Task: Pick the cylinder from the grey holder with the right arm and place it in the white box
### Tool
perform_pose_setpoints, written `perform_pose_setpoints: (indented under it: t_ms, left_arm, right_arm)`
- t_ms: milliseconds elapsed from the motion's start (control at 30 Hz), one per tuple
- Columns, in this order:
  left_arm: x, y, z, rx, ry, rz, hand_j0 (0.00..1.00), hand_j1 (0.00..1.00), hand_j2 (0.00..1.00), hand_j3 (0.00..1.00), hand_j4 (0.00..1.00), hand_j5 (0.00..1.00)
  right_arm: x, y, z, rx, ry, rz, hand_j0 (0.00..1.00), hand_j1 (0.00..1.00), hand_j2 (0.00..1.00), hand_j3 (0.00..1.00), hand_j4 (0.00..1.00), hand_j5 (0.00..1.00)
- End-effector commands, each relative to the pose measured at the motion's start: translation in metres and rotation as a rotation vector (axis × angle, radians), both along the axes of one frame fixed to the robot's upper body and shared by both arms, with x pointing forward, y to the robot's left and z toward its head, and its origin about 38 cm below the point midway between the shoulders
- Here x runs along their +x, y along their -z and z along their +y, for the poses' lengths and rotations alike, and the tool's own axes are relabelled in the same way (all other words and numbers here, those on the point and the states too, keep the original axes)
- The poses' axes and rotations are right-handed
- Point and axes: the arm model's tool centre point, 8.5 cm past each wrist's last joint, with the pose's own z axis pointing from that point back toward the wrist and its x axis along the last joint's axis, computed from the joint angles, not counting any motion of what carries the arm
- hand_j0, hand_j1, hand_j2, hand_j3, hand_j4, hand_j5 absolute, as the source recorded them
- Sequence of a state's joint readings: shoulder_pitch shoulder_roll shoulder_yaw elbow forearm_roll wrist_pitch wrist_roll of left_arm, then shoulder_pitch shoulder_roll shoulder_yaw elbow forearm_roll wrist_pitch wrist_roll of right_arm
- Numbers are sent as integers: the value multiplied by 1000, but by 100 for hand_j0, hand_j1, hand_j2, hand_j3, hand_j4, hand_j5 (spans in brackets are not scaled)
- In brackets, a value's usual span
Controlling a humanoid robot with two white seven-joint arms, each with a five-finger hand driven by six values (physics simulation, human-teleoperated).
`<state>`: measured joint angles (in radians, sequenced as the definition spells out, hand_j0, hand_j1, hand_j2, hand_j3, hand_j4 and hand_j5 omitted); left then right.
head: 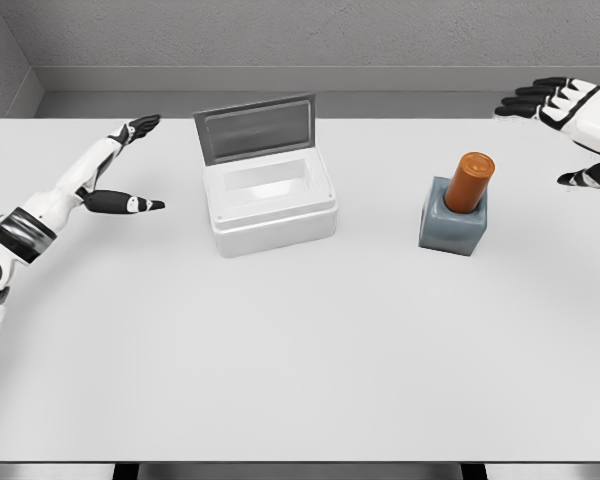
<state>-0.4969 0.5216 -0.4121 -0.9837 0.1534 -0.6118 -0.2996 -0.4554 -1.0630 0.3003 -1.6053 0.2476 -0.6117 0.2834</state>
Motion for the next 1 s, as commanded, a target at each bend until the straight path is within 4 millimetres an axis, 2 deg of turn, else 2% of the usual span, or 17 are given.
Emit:
perform_pose_setpoints:
  t_ms: [0,67,167,233,333,400,433,500,533,600,733,967]
  left_arm:
    - [0,0,-1,-5,4,4,100,100,100,100,100,100]
    - [0,0,-1,-5,4,4,100,100,100,100,100,100]
    - [3,-4,-2,-42,-13,-13,100,100,100,100,100,100]
    - [6,-1,3,-92,-60,-13,100,100,100,100,100,100]
    - [6,1,-8,-86,7,11,100,100,100,100,100,100]
    - [6,-1,-8,-88,9,9,100,100,100,100,100,100]
    - [8,-3,-10,-98,31,13,100,100,100,100,100,100]
    - [8,-4,-15,-117,66,27,100,100,100,100,100,100]
    - [8,-5,-14,-123,66,25,100,100,100,100,100,100]
    - [8,-8,-16,-132,84,25,100,100,100,100,100,100]
    - [9,-10,-16,-156,81,20,100,100,100,100,100,100]
    - [9,-12,-16,-153,85,17,100,100,100,100,100,100]
  right_arm:
    - [2,36,9,-38,-23,102,100,100,100,100,100,100]
    - [10,35,10,-67,-22,102,100,100,100,100,100,100]
    - [15,49,23,-130,-54,130,100,100,100,100,100,100]
    - [30,37,-4,-136,31,118,100,100,100,100,100,100]
    - [29,43,-9,-212,45,148,100,100,100,100,100,100]
    - [32,46,-23,-238,84,177,100,100,100,100,100,100]
    - [33,42,-24,-231,89,167,100,100,100,100,100,100]
    - [36,39,-20,-216,83,154,100,100,100,100,100,100]
    - [40,44,-9,-205,63,159,100,100,100,100,100,100]
    - [48,37,6,-201,36,144,100,100,100,100,100,100]
    - [51,48,24,-202,-1,162,100,100,100,100,100,100]
    - [55,47,38,-187,-28,154,100,100,100,100,100,100]
